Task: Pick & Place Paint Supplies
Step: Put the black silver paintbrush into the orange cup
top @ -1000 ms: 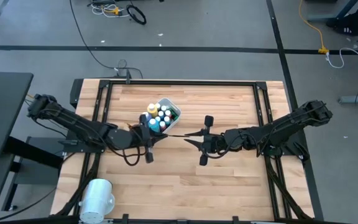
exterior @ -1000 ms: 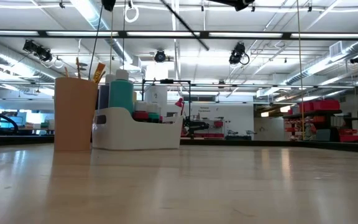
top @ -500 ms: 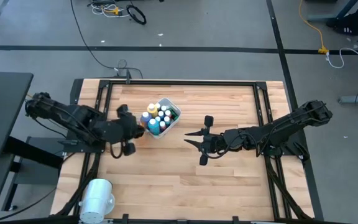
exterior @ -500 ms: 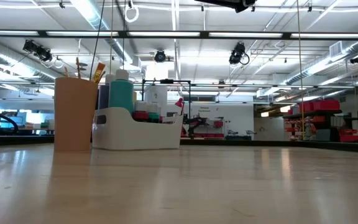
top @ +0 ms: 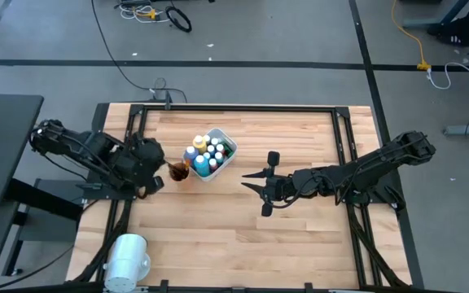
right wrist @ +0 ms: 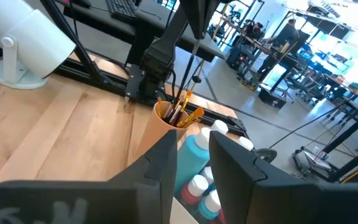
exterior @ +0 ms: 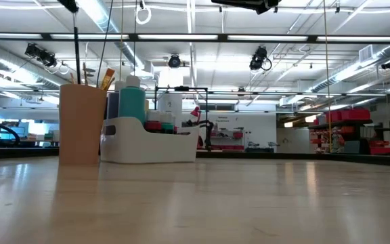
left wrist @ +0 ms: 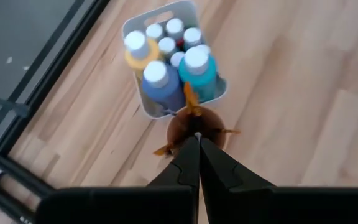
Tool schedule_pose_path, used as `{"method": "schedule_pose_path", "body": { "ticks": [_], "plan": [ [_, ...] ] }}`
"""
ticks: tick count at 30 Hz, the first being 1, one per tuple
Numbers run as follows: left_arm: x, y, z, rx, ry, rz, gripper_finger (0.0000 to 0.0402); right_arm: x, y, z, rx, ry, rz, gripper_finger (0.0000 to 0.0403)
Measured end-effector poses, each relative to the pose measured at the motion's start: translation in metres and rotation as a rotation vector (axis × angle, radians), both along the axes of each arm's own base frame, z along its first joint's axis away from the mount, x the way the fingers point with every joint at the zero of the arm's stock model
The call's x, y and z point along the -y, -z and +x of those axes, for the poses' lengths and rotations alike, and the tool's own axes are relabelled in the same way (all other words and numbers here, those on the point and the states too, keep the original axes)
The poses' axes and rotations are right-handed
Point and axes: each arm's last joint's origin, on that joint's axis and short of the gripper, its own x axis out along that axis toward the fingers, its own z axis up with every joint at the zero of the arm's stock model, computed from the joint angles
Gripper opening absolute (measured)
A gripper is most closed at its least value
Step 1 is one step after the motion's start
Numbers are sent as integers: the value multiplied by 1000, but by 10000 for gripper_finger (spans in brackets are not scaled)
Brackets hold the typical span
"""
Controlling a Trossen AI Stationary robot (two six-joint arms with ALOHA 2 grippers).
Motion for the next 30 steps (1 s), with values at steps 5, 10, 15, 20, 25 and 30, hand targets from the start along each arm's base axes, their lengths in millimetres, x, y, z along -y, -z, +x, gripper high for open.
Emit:
{"method": "schedule_pose_path", "body": {
  "ticks": [5,10,15,20,25,30],
  "plan": [
    [1,26,4,-52,-40,23,7,0,0,0,2,1,8,97],
    [7,57,18,-28,-29,-2,4,0,0,0,4,0,9,97],
    [12,80,26,-11,12,-30,20,0,-2,0,27,4,63,97],
    [9,97,27,-32,-9,-10,31,0,-3,0,49,11,93,97],
    [6,101,27,-41,-32,5,46,1,-9,0,111,67,83,97],
    [5,101,27,-43,-29,10,63,4,-8,-1,95,181,46,97]
  ]
}}
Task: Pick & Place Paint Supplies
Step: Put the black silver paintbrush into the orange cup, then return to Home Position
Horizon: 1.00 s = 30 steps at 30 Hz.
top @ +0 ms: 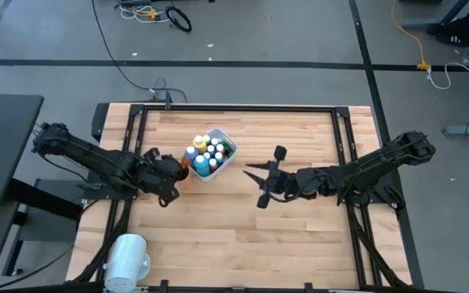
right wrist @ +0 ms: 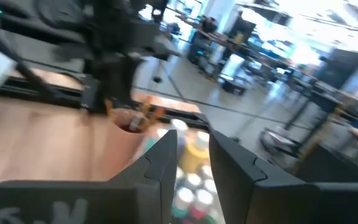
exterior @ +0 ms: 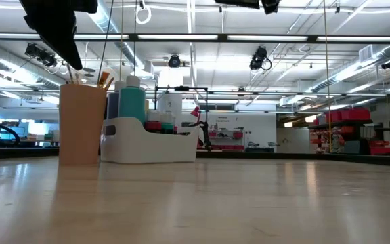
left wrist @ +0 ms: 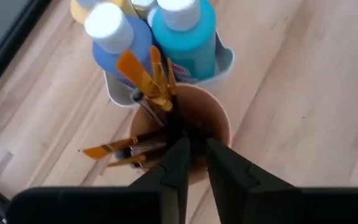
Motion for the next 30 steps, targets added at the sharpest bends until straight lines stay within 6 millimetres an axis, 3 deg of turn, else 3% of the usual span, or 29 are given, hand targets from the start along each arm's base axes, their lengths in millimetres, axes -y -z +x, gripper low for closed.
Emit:
{"method": "schedule_pose_path", "body": {
  "ticks": [4,8,12,17,21,25,30],
  "plan": [
    [2,-16,1,19,24,-45,69,-2,-9,-9,20,36,-2,97],
    [0,-55,-2,196,18,93,69,-3,-30,-31,23,-165,61,97],
    [-7,-89,-14,344,2,266,69,4,-50,-60,21,-290,136,97],
    [-18,-107,-37,459,9,313,58,18,-57,-94,-64,-300,234,97],
    [-27,-97,-57,497,-2,341,47,25,-59,-110,-101,-325,270,97],
    [-31,-69,-68,543,32,338,36,29,-60,-119,-122,-337,267,97],
    [-32,-31,-74,663,187,349,21,32,-40,-123,-97,-434,270,97]
  ]
}}
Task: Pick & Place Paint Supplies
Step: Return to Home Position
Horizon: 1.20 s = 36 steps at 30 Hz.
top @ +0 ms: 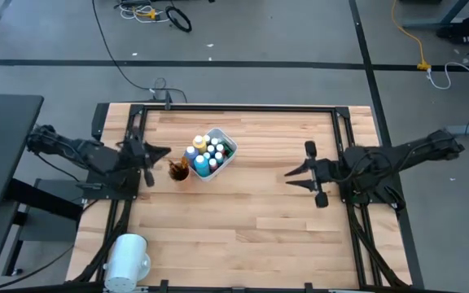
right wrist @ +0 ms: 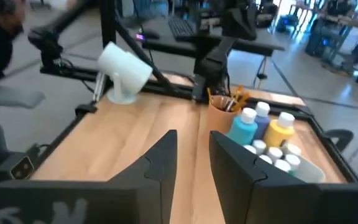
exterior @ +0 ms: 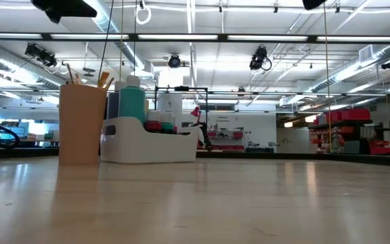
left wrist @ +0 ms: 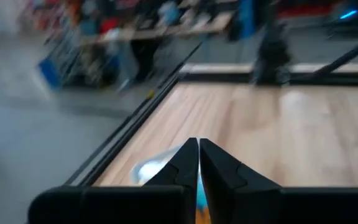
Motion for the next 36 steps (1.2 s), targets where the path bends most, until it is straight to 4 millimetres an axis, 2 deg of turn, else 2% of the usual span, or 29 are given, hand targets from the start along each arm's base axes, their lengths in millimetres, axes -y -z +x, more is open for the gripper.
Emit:
{"method": "schedule_pose_path", "body": {
  "ticks": [3,7,10,16,22,30,36],
  "plan": [
    [0,18,-5,77,115,64,13,5,21,-5,42,-5,26,97],
    [-4,30,-17,184,192,127,7,14,41,-16,75,27,66,97],
    [-9,33,-29,234,185,116,10,22,47,-29,116,59,91,97],
    [-16,43,-49,338,194,103,16,29,58,-52,189,18,112,97],
    [-14,51,-44,324,217,105,8,32,74,-66,232,30,124,97],
    [-8,84,-30,277,223,78,18,33,92,-74,269,37,127,97],
    [-5,99,-23,306,219,102,13,35,107,-76,328,74,100,97]
  ]
}}
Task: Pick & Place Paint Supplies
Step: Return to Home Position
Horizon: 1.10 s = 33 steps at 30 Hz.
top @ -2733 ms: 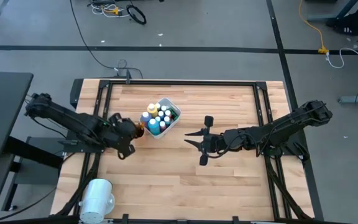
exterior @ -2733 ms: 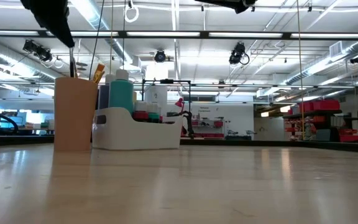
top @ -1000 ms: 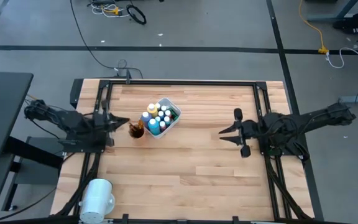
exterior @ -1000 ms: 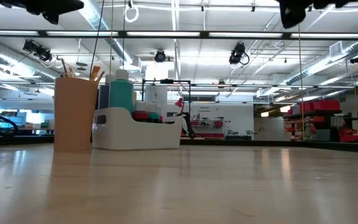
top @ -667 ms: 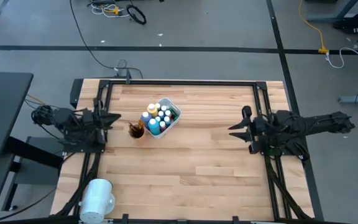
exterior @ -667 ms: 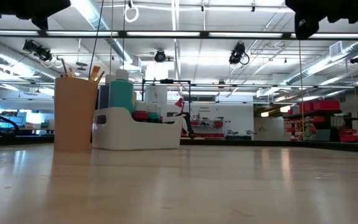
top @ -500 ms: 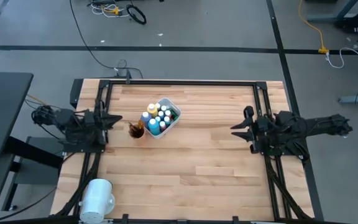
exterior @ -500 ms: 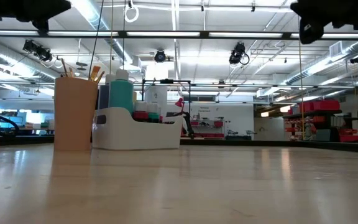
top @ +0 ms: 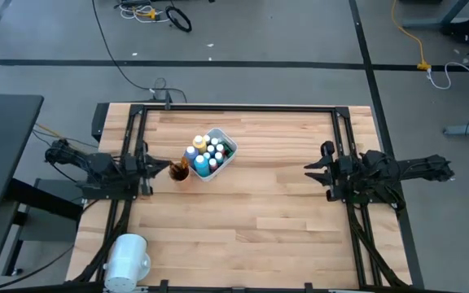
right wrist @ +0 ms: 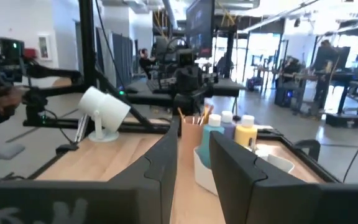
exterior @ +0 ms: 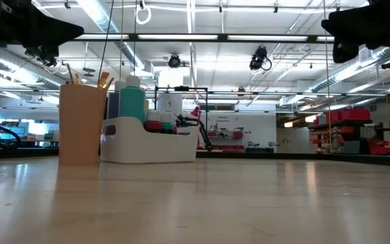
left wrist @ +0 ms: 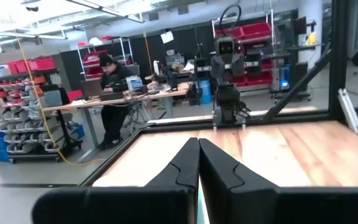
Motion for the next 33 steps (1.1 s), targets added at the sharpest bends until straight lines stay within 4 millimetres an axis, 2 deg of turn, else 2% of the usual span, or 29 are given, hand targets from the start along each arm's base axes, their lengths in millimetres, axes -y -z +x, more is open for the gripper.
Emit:
{"method": "schedule_pose_path", "body": {
  "ticks": [4,11,19,22,25,33],
  "plan": [
    [1,4,1,-1,17,-27,7,1,13,0,-2,7,-1,97],
    [5,30,9,2,56,-34,22,2,31,2,0,65,25,97],
    [5,30,9,3,60,-52,15,3,29,2,3,84,6,97],
    [5,31,9,-7,56,-56,11,5,31,2,-17,145,20,97],
    [5,31,9,-3,58,-81,10,6,35,2,-55,188,48,97],
    [5,33,9,-17,57,-79,22,7,46,3,-168,243,-17,97]
  ]
}}
